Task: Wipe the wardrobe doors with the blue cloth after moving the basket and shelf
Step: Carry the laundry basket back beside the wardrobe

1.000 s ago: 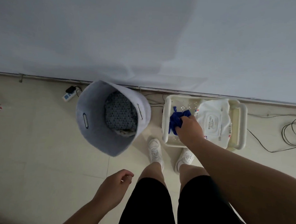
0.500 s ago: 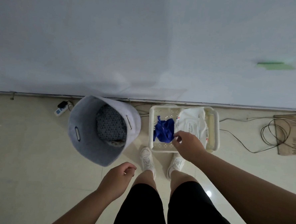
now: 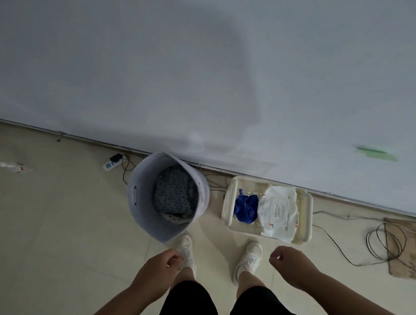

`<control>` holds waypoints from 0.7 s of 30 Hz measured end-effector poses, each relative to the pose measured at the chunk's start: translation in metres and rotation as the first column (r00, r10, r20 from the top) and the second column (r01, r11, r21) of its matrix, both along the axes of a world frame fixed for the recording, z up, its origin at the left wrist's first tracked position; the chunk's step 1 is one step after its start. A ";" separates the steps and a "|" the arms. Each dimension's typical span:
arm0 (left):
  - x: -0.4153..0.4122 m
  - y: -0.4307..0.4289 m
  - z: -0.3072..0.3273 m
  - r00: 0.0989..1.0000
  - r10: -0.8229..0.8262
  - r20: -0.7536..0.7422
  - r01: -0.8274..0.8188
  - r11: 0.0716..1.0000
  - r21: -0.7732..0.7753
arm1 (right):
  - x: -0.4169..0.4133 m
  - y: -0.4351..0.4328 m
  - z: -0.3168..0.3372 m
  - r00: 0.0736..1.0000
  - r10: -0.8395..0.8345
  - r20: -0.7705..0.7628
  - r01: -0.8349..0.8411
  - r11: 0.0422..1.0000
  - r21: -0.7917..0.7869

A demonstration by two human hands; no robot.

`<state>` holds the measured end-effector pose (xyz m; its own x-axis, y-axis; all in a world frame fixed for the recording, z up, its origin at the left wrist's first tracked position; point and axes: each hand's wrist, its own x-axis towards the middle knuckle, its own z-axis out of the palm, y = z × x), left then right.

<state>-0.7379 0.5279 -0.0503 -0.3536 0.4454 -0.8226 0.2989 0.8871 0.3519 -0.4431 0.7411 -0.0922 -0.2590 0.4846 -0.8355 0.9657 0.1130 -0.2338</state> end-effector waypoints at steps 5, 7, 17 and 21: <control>-0.056 -0.043 -0.003 1.000 0.010 -0.004 -0.010 1.000 -0.008 | -0.058 -0.020 0.006 0.990 -0.134 -0.034 0.133 0.991 -0.036; -0.084 -0.059 -0.006 1.000 -0.005 0.004 0.005 1.000 -0.008 | -0.086 -0.030 0.007 0.981 -0.186 -0.051 0.184 0.982 -0.034; -0.220 -0.075 -0.028 0.998 -0.054 -0.040 0.054 0.998 -0.019 | -0.205 -0.066 0.006 0.900 -0.420 -0.115 0.411 0.907 -0.094; -0.244 -0.060 -0.057 1.000 -0.010 -0.019 0.010 1.000 -0.001 | -0.240 -0.056 -0.024 0.885 -0.447 -0.130 0.435 0.894 -0.112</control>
